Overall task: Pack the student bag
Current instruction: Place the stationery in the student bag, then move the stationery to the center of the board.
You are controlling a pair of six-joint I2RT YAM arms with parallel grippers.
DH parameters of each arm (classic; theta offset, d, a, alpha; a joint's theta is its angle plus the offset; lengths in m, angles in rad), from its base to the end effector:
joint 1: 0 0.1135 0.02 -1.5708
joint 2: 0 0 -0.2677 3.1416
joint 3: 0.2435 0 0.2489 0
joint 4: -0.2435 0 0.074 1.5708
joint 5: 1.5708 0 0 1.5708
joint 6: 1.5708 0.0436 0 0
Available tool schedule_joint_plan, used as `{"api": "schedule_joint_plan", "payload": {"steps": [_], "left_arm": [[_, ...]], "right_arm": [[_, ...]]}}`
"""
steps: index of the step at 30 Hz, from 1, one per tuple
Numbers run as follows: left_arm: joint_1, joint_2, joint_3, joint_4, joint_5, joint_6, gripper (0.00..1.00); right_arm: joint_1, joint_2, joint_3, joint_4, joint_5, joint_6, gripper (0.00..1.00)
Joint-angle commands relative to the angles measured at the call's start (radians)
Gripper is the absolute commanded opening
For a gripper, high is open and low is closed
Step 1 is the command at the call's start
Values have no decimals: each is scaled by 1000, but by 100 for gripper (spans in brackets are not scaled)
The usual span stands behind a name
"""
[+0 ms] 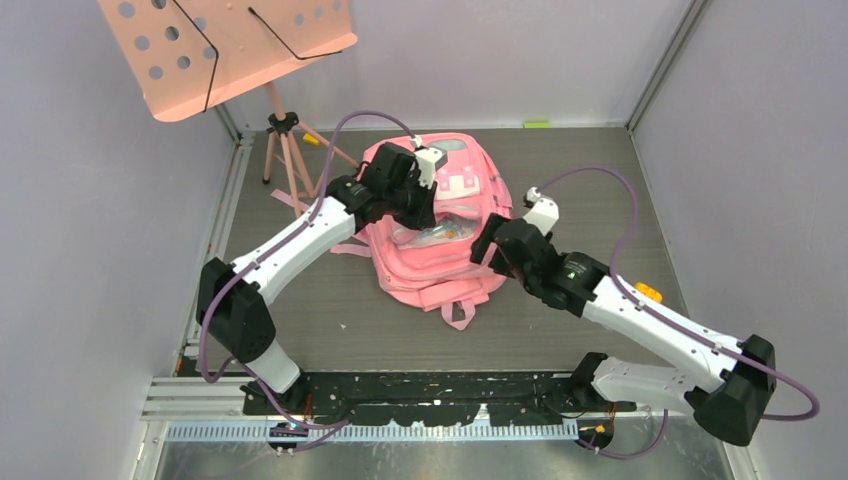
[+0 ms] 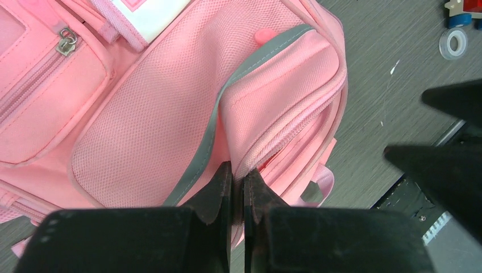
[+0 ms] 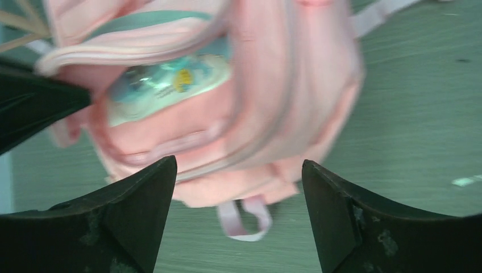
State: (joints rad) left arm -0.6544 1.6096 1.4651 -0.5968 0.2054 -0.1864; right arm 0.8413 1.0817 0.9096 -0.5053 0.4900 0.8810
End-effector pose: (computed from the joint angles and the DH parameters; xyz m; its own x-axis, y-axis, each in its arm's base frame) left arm 0.2835 -0.2287 0.3268 -0.6590 0.2769 -0.6993 0.6036 0.7495 -0.2720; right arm 0.1687 0.1579 0.2971 -0.5847 0.3672 -0.7234 0.0592 0.9086 0.4133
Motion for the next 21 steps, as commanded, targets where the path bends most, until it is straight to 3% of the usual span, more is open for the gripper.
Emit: {"api": "schedule_joint_plan", "payload": {"steps": [1, 7, 14, 21], "left_arm": [[7, -68, 26, 29, -12, -5, 0], [8, -80, 25, 36, 5, -14, 0], [7, -90, 17, 49, 19, -24, 0], [8, -84, 11, 57, 31, -33, 0]], "right_arm": [[-118, -55, 14, -350, 122, 52, 90], [-418, -129, -127, -450, 63, 185, 96], [-579, -145, -220, -439, 184, 306, 100], [-754, -87, -266, -306, 215, 175, 100]]}}
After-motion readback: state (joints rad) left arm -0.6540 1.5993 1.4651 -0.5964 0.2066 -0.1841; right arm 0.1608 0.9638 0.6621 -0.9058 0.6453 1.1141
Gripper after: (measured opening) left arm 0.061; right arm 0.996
